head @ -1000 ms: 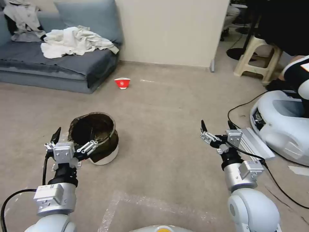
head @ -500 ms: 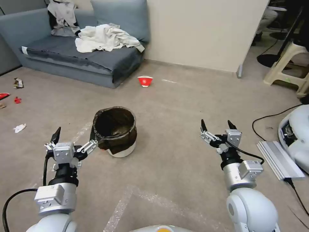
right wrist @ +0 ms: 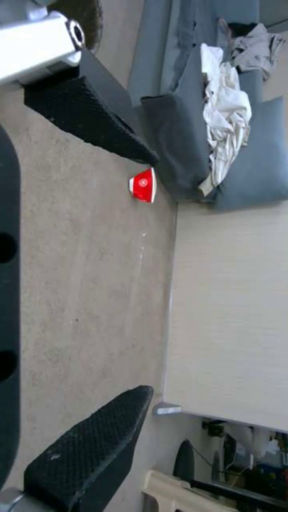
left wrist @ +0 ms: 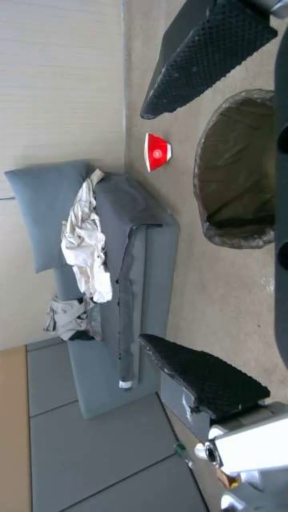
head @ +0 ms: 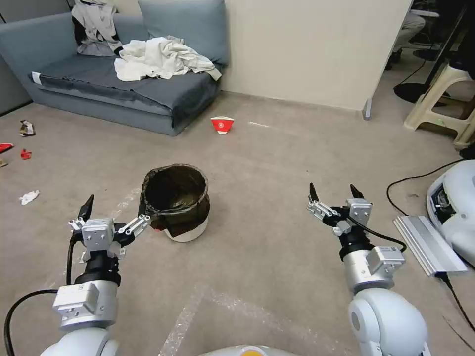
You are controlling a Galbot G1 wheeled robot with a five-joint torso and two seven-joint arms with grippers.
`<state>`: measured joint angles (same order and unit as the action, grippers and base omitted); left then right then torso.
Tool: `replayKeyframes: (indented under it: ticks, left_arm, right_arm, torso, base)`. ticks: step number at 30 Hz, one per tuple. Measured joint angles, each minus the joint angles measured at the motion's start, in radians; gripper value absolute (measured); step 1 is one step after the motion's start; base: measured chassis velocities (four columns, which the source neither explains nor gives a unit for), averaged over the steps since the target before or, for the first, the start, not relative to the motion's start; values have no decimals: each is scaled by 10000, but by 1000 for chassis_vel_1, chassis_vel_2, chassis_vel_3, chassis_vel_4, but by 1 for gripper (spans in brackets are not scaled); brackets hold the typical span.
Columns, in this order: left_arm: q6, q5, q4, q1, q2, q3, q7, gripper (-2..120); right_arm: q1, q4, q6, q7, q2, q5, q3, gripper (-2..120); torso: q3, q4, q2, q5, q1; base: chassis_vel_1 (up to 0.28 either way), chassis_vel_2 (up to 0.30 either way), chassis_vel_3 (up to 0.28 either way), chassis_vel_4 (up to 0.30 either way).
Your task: Pick up the trash can from the floor.
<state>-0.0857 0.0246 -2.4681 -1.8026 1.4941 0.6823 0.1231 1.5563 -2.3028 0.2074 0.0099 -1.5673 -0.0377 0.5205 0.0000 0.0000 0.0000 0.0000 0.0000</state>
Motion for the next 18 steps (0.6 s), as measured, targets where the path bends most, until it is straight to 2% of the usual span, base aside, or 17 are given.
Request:
replayKeyframes:
  ticks: [18]
  left_arm:
    - [-1, 0, -10, -2, 0, 0, 0, 100]
  right_arm:
    - [0, 0, 1, 0, 0, 0, 0, 100]
  torso:
    - [0, 0, 0, 0, 1]
  base:
    - [0, 0, 0, 0]
